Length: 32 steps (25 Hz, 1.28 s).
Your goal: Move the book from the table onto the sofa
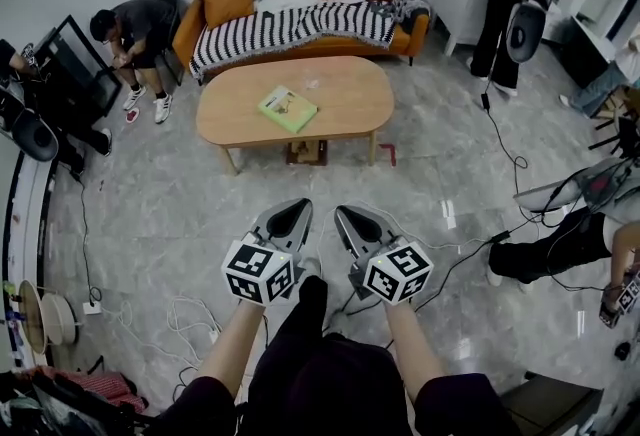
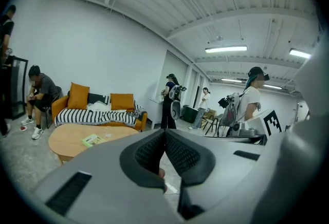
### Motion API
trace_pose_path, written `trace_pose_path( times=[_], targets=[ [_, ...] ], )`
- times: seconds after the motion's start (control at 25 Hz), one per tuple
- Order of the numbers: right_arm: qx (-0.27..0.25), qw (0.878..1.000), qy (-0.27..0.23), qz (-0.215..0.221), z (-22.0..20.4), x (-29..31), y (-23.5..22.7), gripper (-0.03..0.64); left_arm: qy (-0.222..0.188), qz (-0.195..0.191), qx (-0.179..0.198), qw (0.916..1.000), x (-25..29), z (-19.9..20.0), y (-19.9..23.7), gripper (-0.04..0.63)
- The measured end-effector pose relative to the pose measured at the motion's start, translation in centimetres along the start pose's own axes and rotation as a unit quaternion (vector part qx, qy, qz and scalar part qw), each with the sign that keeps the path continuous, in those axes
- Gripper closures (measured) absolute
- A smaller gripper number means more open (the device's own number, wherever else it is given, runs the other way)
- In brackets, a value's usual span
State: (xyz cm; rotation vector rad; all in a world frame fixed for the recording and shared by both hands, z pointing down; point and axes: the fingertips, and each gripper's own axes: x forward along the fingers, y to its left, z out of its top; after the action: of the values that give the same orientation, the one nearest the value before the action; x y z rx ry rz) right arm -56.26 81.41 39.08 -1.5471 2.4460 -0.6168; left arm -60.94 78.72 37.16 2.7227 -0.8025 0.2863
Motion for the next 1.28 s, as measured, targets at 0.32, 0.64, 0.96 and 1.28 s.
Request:
trace_pose_path(
  times=[0.32,0.64,0.96,1.28],
  targets=[
    [0.010,1.000,0.013,-0.013,1.0,7.4,-4.4,0.595,0.010,-0.007,-0.017,0.9998,5.5,1.4,7.0,0.580],
    [0.013,1.000,0.015,-0.020,3.1,15.0,-7.6,0.595,0.018,-0.014,-0.012,0.9997,9.9,3.9,13.7,0.580],
    [0.004,0.999,0.014,-0.030,5.6,21.6,-9.3,0.595,0.014,-0.020,-0.018,0.9995,12.7,6.6,19.7,0.580],
    [-0.010,0.999,0.015,-0.034,7.2,24.6,-11.0,0.595,0.011,-0.024,-0.020,0.9994,15.1,8.0,22.2,0.580]
  ],
)
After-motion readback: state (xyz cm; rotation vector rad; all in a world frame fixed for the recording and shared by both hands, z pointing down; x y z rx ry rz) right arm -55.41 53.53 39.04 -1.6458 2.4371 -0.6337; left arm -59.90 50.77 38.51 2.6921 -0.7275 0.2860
